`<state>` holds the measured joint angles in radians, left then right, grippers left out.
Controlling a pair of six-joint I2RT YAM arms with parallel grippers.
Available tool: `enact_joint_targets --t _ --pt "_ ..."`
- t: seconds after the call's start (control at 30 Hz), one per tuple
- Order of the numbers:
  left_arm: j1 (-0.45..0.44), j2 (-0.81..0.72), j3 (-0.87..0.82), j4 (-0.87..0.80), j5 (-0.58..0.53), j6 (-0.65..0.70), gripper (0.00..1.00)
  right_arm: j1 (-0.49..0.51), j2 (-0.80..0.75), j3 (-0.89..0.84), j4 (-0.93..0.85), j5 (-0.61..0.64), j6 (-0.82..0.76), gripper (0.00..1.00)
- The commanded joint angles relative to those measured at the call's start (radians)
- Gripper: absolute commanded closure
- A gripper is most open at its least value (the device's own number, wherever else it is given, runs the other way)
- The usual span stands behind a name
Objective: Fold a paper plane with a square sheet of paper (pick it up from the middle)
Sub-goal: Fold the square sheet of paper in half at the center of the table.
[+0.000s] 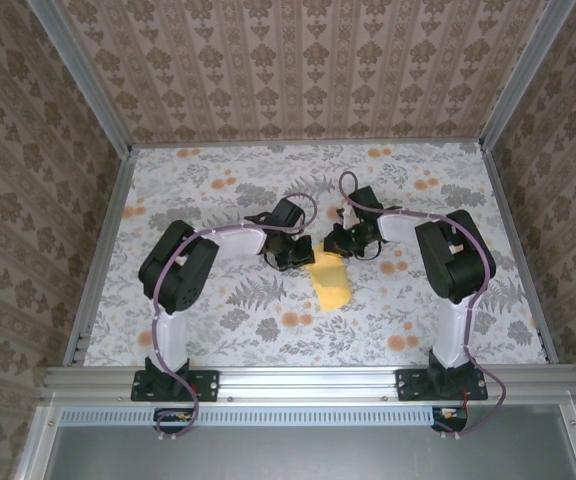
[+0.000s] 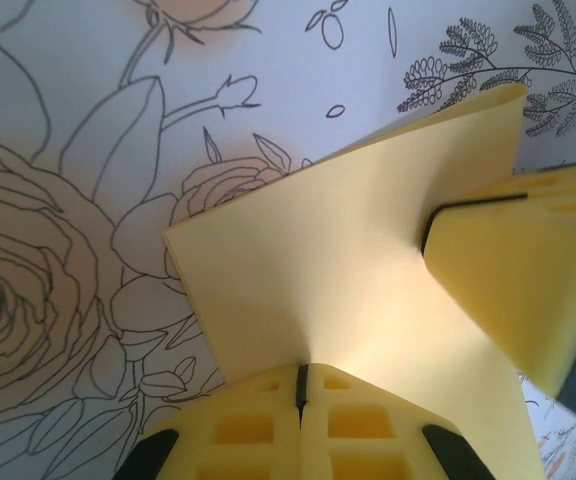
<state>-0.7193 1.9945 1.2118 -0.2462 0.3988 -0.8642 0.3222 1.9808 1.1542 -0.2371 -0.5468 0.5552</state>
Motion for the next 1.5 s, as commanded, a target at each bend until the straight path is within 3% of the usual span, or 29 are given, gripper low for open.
enact_joint_targets --t 0.0,0.23,0.5,0.8,1.47 --pt "-0.012 0.116 -0.076 -0.183 -0.066 -0.013 0.95 -0.015 0.023 0.032 -0.048 0.125 0.023 0.87" --pt "-0.012 0.118 -0.089 -0.175 -0.06 -0.018 0.95 -0.079 -0.038 0.006 -0.02 0.196 0.096 0.88" --pt "-0.013 0.119 -0.079 -0.173 -0.06 -0.013 0.95 -0.043 -0.201 -0.065 -0.021 0.025 0.018 0.86" --pt "-0.013 0.121 -0.074 -0.174 -0.064 -0.014 0.95 0.022 -0.195 -0.163 -0.095 -0.085 -0.01 0.86" --pt "-0.016 0.125 -0.07 -0.187 -0.076 -0.017 0.96 0.013 -0.155 -0.19 -0.216 0.021 -0.091 0.86"
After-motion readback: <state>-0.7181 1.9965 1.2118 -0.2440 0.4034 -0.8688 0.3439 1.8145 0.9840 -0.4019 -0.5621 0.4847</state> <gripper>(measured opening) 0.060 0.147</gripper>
